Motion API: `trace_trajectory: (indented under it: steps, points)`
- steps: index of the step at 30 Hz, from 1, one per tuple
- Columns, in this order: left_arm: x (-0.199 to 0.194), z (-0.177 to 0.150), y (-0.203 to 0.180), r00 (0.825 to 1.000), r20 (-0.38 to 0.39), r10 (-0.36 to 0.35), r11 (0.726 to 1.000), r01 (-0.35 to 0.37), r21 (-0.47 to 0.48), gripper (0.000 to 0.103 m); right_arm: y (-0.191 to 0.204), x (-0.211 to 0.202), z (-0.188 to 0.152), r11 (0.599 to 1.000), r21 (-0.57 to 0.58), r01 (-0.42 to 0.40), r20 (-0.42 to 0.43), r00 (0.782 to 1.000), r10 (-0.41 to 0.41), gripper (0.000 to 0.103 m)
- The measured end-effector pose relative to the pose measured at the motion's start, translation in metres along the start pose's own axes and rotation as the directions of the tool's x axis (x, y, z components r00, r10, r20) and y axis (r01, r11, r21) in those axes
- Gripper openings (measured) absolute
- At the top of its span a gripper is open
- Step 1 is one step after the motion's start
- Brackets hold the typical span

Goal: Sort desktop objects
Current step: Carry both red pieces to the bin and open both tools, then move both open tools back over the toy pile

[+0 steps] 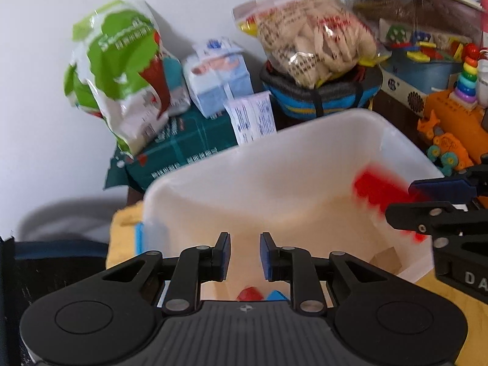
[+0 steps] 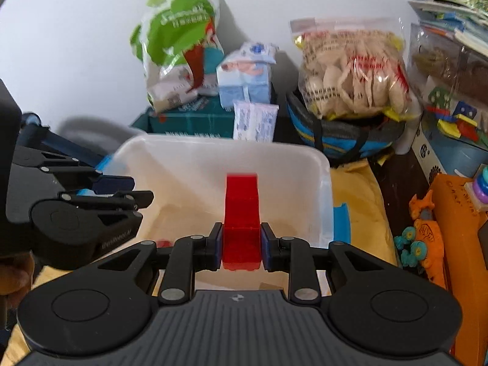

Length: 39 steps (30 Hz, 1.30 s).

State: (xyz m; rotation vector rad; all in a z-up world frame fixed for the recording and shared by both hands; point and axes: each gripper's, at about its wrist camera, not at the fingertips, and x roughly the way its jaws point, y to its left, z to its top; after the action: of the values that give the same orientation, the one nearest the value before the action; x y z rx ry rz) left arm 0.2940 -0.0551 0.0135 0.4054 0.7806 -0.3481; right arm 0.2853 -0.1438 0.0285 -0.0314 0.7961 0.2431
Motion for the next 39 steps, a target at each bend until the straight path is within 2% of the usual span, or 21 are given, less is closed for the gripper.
trace_trajectory:
  steps: [2,5,7,10,11,14,16,19,23,25,27,29,31,35,39]
  points:
    - [-0.001,-0.003,-0.001,1.0,0.001,0.007,1.0,-0.007,0.002,0.034,-0.001,0.0,-0.002,1.0,0.008,0.001,-0.001,1.0,-0.001,0.044]
    - [-0.013,-0.006,0.003,1.0,0.024,0.012,1.0,-0.012,-0.018,0.042,-0.003,-0.005,-0.004,0.999,0.03,-0.01,0.01,1.0,0.01,0.059]
    - [-0.029,-0.01,0.009,0.999,0.048,0.003,0.999,-0.001,-0.054,0.048,-0.005,-0.012,-0.005,0.998,0.053,-0.03,0.016,0.999,0.029,0.062]
    - [-0.058,-0.023,0.015,0.996,0.091,0.003,0.996,0.005,-0.086,0.065,-0.008,-0.031,-0.012,0.996,0.066,-0.063,0.037,0.997,0.061,0.09]
    - [-0.068,-0.029,0.016,0.995,0.105,0.006,0.996,0.003,-0.091,0.072,-0.009,-0.041,-0.017,0.996,0.059,-0.066,0.058,0.996,0.062,0.094]
    - [-0.093,-0.053,0.017,0.993,0.119,-0.021,0.992,0.036,-0.122,0.074,-0.003,-0.068,-0.035,0.999,0.03,-0.014,0.11,0.994,0.011,0.103]
    - [-0.103,-0.072,0.018,0.994,0.094,-0.052,0.984,0.067,-0.163,0.077,0.002,-0.079,-0.047,1.0,-0.002,0.011,0.074,0.997,-0.01,0.103]
    - [-0.109,-0.099,0.013,0.998,0.034,-0.06,0.977,0.065,-0.205,0.078,0.006,-0.084,-0.073,1.0,-0.031,0.002,-0.018,1.0,-0.003,0.103]
    - [-0.11,-0.133,0.002,0.999,-0.005,-0.039,0.97,0.037,-0.239,0.078,0.005,-0.092,-0.115,0.998,0.015,-0.068,0.003,0.998,0.068,0.103]
    - [-0.104,-0.149,-0.005,0.997,-0.033,-0.069,0.97,0.06,-0.237,0.078,0.007,-0.083,-0.133,0.995,0.017,-0.1,-0.083,0.991,0.101,0.103]
    - [-0.094,-0.163,-0.011,0.99,-0.088,-0.109,0.962,0.083,-0.258,0.078,0.013,-0.074,-0.152,0.998,0.002,-0.069,-0.135,0.988,0.068,0.102]
    - [-0.089,-0.178,-0.015,0.989,-0.104,-0.102,0.957,0.069,-0.283,0.077,0.023,-0.07,-0.168,0.997,-0.066,-0.027,-0.15,0.988,0.016,0.099]
    - [-0.088,-0.19,-0.024,0.992,-0.111,-0.067,0.965,0.037,-0.258,0.077,0.029,-0.066,-0.178,0.994,-0.104,-0.023,-0.173,0.985,0.004,0.099]
    - [-0.081,-0.203,-0.04,0.985,-0.162,-0.06,0.982,0.029,-0.185,0.077,0.031,-0.066,-0.196,0.992,-0.104,-0.07,-0.204,0.978,0.048,0.099]
    - [-0.085,-0.216,-0.042,0.985,-0.162,-0.053,0.981,0.021,-0.195,0.077,0.033,-0.071,-0.205,0.994,-0.071,-0.077,-0.198,0.978,0.062,0.099]
